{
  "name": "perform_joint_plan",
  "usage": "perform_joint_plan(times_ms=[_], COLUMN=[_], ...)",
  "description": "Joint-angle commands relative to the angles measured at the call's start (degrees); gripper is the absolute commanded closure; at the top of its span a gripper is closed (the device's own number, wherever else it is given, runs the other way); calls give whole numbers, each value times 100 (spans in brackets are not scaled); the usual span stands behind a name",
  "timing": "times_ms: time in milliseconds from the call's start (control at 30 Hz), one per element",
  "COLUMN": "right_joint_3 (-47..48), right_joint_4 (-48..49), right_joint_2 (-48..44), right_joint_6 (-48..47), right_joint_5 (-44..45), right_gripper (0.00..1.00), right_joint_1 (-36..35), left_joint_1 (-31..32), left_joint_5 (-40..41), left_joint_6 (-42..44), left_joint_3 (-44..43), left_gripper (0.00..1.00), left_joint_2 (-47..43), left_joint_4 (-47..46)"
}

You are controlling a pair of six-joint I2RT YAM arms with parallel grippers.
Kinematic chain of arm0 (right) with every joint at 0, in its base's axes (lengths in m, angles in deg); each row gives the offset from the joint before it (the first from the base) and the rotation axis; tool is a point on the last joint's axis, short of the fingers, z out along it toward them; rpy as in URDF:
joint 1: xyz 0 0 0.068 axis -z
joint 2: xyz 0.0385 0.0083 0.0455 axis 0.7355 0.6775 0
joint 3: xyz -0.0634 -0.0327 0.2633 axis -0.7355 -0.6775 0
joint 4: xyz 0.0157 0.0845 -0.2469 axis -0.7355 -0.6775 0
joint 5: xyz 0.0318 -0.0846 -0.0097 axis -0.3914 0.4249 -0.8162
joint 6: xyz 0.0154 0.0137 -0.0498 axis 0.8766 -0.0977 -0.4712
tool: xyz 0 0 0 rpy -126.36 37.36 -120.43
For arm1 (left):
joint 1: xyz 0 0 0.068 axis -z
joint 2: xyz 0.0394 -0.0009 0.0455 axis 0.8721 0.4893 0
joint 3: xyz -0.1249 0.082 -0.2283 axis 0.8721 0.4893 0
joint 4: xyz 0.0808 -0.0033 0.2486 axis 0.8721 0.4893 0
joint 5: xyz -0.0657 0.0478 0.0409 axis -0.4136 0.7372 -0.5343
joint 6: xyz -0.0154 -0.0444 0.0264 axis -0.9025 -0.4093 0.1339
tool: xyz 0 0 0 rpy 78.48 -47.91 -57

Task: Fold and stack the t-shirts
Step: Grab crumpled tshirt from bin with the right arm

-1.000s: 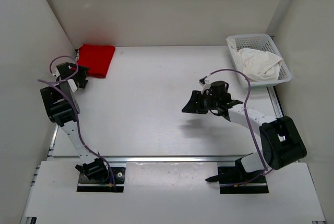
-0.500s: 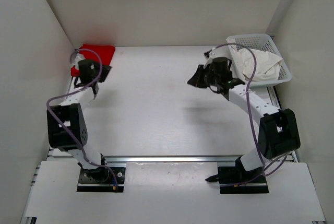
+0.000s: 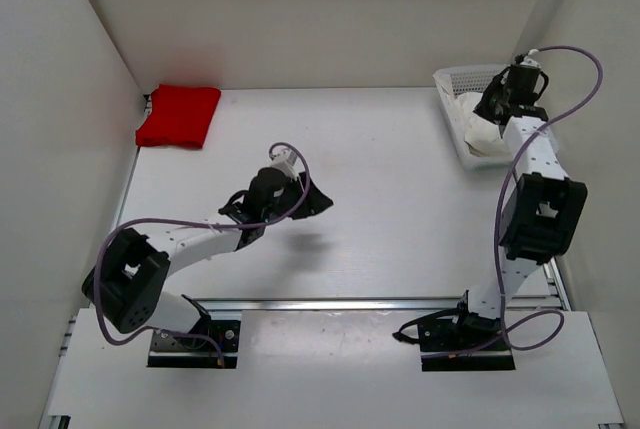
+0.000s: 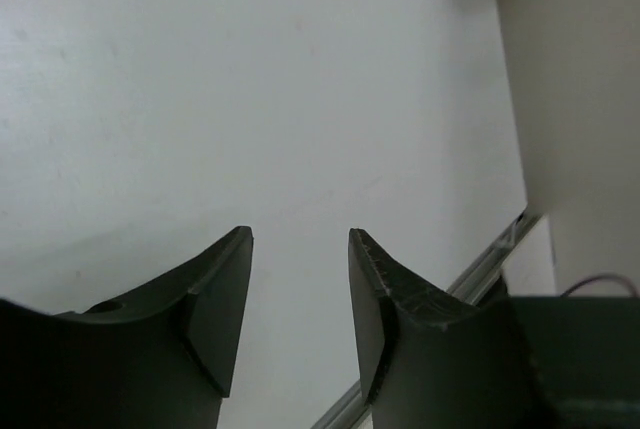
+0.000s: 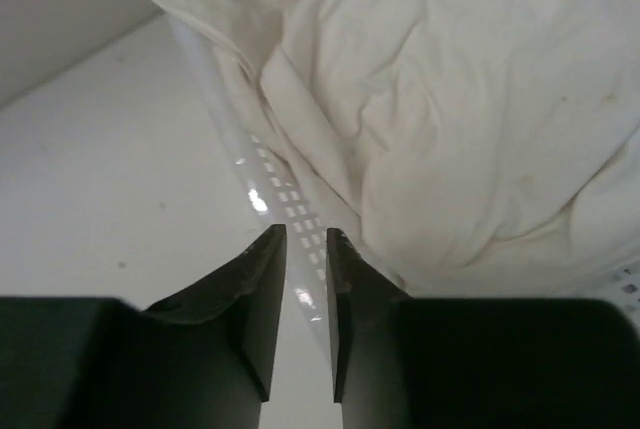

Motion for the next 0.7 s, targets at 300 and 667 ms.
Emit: perform_joint_plan(times_ms=[300, 667], right_joint_3=[2026, 2574], right_joint_4=[-638, -771], right_joint_2=[2109, 2419], right_joint_6=[-519, -430], right_joint_5=[-166, -201], right_gripper=[59, 100], right_joint_1=[-80, -133], left_joint_1=[428, 287], left_joint_5=[-648, -587], left_joint_6=[401, 498], left_joint_3=[1276, 1021], left_gripper=[42, 42], left_joint_2=[-411, -218], left_joint_4=[-335, -195])
